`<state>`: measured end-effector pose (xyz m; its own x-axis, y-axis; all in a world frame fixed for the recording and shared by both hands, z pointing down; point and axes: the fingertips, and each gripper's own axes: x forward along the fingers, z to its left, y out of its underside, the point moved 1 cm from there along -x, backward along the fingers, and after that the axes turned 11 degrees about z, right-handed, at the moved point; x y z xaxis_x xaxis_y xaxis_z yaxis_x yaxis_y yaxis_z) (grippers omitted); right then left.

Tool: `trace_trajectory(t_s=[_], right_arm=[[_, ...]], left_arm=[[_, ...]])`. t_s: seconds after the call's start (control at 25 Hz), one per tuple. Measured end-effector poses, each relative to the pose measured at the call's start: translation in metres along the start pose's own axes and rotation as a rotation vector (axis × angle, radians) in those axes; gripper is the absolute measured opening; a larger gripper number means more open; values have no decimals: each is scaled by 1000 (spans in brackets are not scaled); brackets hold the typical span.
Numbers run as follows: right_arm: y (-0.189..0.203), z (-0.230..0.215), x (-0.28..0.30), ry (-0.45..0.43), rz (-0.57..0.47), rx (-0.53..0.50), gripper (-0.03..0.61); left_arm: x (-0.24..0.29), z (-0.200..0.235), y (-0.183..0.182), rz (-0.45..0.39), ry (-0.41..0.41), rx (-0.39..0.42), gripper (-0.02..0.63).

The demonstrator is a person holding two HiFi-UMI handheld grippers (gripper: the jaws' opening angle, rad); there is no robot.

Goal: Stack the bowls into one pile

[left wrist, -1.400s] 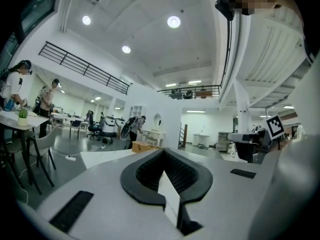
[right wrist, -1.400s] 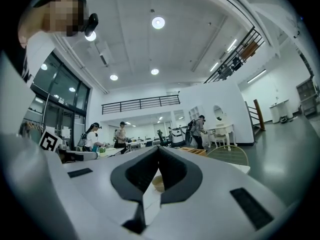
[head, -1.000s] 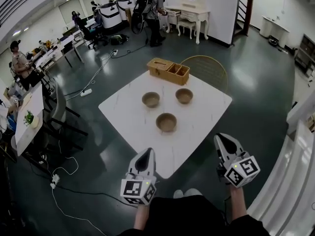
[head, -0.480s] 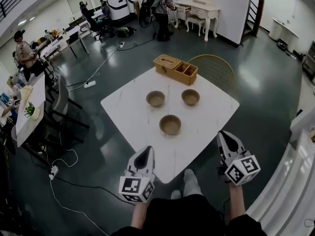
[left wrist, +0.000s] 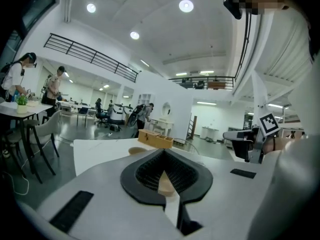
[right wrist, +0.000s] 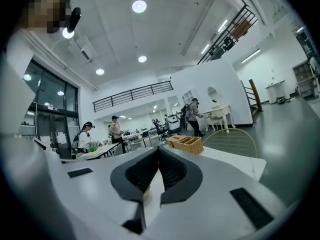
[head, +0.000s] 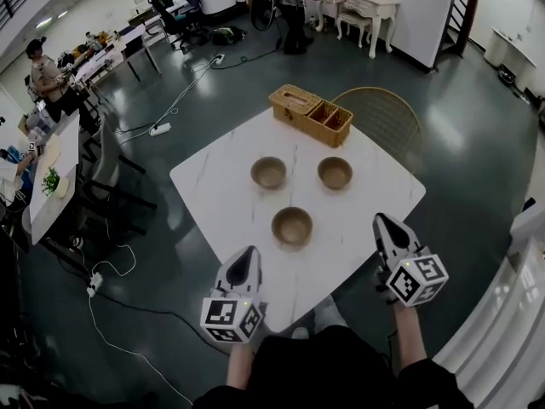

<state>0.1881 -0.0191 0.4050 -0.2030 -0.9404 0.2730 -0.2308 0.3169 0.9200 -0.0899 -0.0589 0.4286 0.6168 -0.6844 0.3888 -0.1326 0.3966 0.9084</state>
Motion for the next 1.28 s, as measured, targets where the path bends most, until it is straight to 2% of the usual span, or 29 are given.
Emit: trace_trajectory(t_s=[0.28, 0.84, 1.28], right_arm=[[-7, -27, 51, -55, 74, -31, 14], [0, -71, 137, -140, 230, -86, 14], [14, -100, 192, -95, 329, -57, 14]], left_arm=[[36, 6, -7, 14, -65, -30, 14], [95, 28, 1, 106, -164, -71, 14], [122, 46, 20, 166, -186, -124, 14]])
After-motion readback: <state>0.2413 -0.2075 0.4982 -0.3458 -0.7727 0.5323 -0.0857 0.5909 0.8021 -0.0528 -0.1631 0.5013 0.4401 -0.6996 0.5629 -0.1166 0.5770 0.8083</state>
